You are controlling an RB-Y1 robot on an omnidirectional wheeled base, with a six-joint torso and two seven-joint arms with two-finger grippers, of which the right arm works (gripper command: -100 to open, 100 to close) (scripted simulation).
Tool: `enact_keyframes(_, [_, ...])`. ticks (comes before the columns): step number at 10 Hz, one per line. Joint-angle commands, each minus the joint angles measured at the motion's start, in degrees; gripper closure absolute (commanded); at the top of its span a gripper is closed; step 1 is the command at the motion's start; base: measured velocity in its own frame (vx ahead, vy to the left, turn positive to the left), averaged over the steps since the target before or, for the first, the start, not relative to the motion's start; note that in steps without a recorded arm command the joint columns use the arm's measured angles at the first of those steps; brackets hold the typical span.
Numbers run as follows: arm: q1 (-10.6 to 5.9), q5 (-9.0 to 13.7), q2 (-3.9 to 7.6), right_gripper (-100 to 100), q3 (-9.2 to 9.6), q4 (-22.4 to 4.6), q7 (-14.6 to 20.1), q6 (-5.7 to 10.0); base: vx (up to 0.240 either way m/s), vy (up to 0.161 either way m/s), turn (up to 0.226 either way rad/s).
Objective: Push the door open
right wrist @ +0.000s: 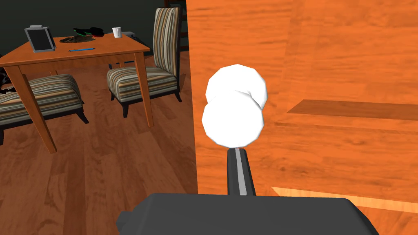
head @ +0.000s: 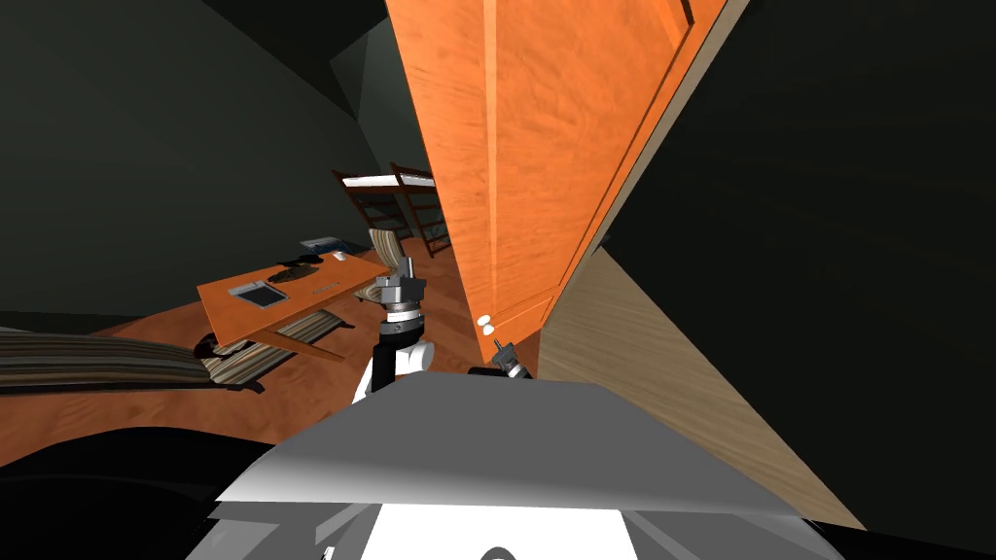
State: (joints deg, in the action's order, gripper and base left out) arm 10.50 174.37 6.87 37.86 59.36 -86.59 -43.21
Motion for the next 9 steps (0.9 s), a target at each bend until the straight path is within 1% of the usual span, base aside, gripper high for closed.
enact_keyframes(1, [0.01,0.0,0.01,100,0.0,0.0,0.0,0.0,-0.019,-0.016,0.0])
enact_keyframes(3, [0.01,0.0,0.01,100,0.0,0.0,0.0,0.0,-0.004,-0.003,0.0])
enact_keyframes(4, [0.48,1.65,0.3,-100,0.05,0.52,-1.19,0.08,-0.065,-0.005,-0.06])
enact_keyframes(8, [1.74,6.12,1.06,-100,0.2,1.95,-4.4,0.3,-0.126,0.016,-0.066])
enact_keyframes(9, [1.46,5.48,0.95,-100,0.15,1.64,-3.82,0.26,-0.052,0.004,-0.011])
